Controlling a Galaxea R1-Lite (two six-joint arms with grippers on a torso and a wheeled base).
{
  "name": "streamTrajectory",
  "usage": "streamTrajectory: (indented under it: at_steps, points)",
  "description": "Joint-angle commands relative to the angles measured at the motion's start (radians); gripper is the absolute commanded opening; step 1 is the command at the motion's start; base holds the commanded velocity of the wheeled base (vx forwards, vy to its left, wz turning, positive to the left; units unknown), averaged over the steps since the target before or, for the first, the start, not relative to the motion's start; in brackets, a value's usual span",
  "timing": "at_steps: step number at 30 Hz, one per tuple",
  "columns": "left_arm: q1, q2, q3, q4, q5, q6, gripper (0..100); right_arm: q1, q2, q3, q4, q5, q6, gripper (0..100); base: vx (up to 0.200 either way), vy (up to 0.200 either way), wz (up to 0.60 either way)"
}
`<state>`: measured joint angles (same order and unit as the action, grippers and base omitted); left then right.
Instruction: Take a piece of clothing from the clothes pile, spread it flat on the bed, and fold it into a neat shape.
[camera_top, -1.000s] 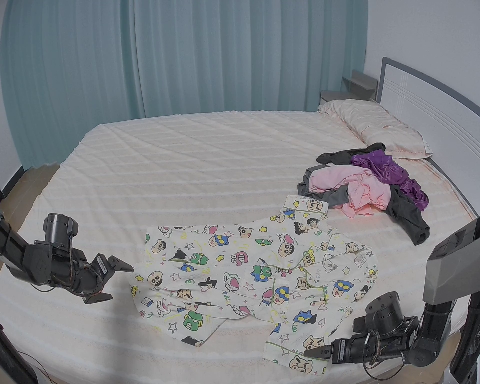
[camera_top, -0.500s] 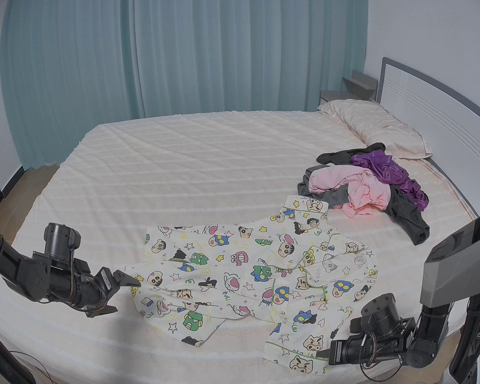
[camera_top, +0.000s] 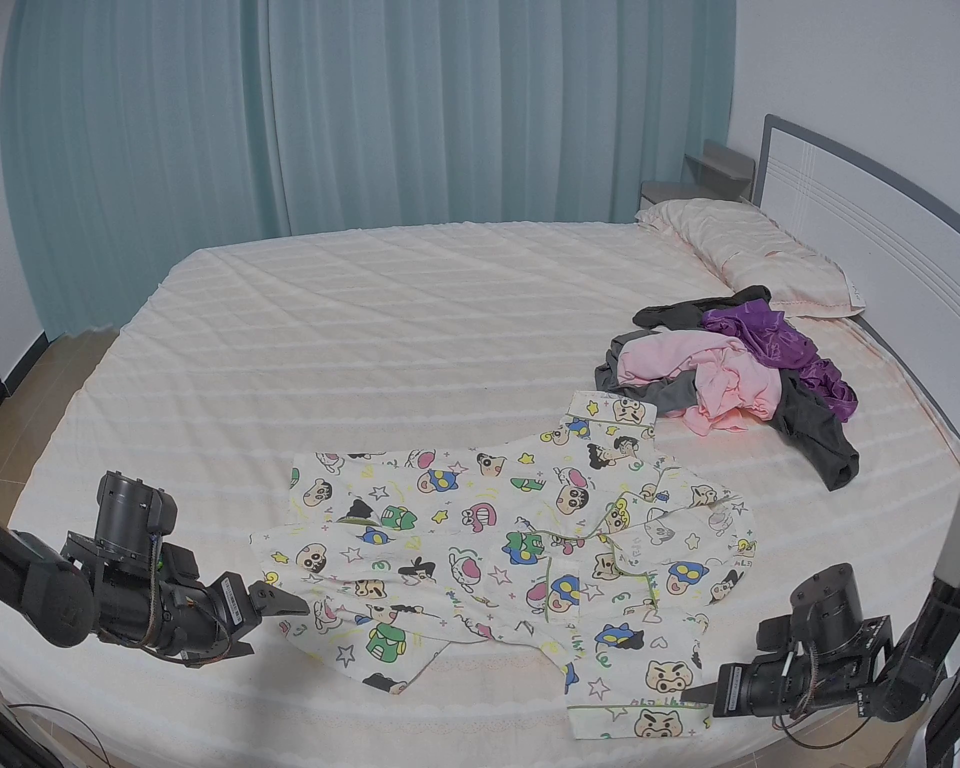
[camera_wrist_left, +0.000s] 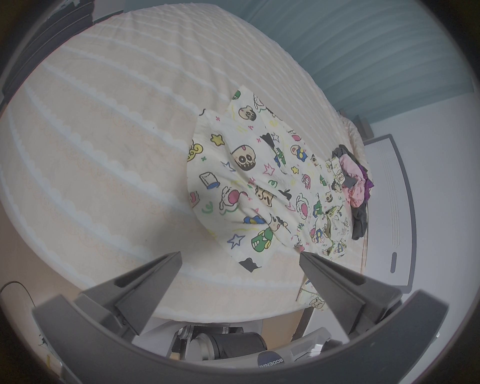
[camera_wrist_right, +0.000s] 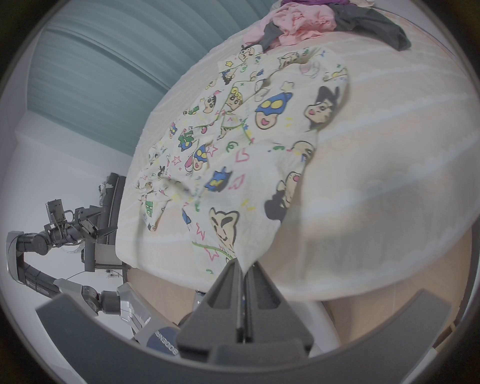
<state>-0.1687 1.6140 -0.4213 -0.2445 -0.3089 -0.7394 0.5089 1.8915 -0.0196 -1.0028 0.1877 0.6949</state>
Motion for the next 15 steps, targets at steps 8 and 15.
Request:
streamTrajectory:
  at_steps: [8, 15]
  points:
    - [-0.133, 0.095, 0.018, -0.01, 0.05, -0.043, 100, -0.17, -0.307, 0.02, 0.349, 0.024, -0.16, 0, 0.0, 0.0, 0.0]
    - [-0.216, 0.173, 0.035, -0.038, 0.129, -0.049, 100, -0.279, -0.284, 0.02, 0.394, 0.042, -0.236, 0, 0.0, 0.0, 0.0]
